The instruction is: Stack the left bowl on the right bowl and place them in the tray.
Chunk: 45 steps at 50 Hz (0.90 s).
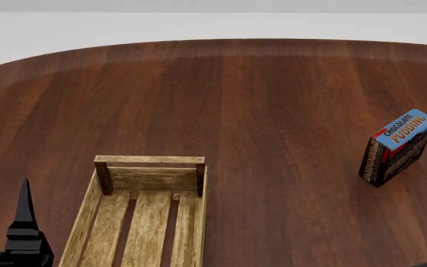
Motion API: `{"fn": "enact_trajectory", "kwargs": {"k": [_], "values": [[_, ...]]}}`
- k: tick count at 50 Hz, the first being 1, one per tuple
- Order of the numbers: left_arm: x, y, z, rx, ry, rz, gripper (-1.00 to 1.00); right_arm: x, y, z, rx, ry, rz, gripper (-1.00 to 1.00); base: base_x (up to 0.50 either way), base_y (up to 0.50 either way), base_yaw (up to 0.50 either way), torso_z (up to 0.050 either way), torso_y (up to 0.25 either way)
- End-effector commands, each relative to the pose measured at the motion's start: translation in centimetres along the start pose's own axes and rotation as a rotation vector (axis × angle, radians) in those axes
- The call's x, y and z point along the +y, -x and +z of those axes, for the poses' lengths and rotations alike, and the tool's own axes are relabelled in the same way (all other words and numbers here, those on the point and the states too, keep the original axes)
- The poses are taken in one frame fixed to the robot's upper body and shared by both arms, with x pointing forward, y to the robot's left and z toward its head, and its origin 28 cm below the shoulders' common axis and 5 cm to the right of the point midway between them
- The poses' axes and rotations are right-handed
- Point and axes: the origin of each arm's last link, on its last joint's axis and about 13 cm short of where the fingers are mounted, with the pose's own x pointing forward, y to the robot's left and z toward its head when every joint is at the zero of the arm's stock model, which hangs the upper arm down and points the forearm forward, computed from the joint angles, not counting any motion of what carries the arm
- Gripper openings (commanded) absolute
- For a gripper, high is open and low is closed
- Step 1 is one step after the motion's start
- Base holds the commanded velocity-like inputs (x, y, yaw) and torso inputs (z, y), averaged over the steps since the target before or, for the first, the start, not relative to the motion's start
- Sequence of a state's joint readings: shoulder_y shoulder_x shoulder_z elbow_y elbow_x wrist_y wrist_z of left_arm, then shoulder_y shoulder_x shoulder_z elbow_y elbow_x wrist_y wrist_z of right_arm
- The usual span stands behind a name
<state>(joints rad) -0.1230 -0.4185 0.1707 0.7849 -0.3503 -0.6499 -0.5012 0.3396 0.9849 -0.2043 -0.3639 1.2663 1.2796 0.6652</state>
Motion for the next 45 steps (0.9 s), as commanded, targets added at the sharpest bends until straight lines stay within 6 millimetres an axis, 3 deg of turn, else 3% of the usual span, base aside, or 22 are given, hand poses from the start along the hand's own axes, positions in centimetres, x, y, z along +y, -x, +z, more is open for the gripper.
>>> {"fn": "enact_trajectory", "kwargs": {"k": [1, 19, 45], "values": [[0.0, 0.0, -0.1, 0.0, 0.005, 0.001, 1.0, 0.0, 1.7, 1.9, -0.037, 0.073, -0.008, 1.0, 0.0, 0.0, 0.0, 0.0, 0.0], [0.1, -0.1, -0.1, 0.003, 0.01, 0.006, 1.0, 0.5, -0.9, 1.4, 0.013, 0.049, 0.02, 1.0, 0.0, 0.0, 0.0, 0.0, 0.0], [-0.1, -0.1, -0.3, 0.007, 0.007, 0.0, 1.0, 0.5, -3.1, 0.7, 0.089, 0.038, 0.033, 1.0, 0.0, 0.0, 0.0, 0.0, 0.0]]}}
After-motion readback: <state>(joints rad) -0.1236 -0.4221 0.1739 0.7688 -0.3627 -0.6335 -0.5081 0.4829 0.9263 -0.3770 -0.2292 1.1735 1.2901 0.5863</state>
